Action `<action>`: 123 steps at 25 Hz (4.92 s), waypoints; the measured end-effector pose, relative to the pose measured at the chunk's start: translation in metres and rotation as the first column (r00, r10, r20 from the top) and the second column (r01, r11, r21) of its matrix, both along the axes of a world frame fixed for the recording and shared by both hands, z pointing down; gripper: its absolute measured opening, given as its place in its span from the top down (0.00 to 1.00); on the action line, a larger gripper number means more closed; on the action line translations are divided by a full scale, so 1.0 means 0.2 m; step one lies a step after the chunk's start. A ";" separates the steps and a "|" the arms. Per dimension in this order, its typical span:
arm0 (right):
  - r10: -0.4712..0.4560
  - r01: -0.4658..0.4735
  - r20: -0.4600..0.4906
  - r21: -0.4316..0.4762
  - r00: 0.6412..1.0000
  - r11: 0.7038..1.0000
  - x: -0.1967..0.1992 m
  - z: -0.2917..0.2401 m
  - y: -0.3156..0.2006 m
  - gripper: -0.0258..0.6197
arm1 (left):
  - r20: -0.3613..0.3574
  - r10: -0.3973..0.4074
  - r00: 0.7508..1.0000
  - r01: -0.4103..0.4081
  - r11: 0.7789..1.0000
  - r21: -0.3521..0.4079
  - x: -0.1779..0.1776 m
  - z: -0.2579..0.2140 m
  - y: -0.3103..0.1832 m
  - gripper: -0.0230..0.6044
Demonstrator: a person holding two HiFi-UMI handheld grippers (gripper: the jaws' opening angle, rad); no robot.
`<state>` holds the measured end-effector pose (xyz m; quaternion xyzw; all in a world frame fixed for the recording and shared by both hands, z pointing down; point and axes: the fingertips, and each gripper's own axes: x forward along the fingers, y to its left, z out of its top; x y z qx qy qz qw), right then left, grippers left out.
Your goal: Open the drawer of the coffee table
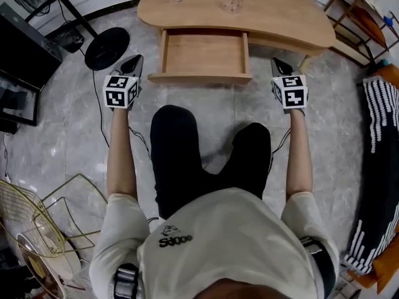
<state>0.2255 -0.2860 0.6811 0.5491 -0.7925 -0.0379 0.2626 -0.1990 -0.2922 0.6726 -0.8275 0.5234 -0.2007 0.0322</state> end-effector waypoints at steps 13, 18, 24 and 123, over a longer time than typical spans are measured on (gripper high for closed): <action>-0.118 0.111 0.009 0.286 0.993 0.952 -0.23 -0.63 -0.05 0.95 | -0.034 0.162 0.986 -0.153 0.969 0.193 0.36 -0.51 -0.07 0.93; -0.106 0.091 0.030 0.309 0.994 0.947 -0.24 -0.63 -0.22 0.95 | -0.054 0.217 0.975 -0.201 0.957 0.209 0.41 -0.53 -0.20 0.93; -0.046 0.031 0.048 0.277 0.998 0.960 -0.23 -0.58 -0.48 0.95 | -0.022 0.207 0.978 -0.201 0.966 0.165 0.31 -0.50 -0.49 0.93; -0.124 0.104 0.050 0.305 0.991 0.947 -0.71 -3.77 0.97 0.95 | -0.019 0.216 0.976 -0.204 0.945 0.257 -0.01 -3.65 0.93 0.93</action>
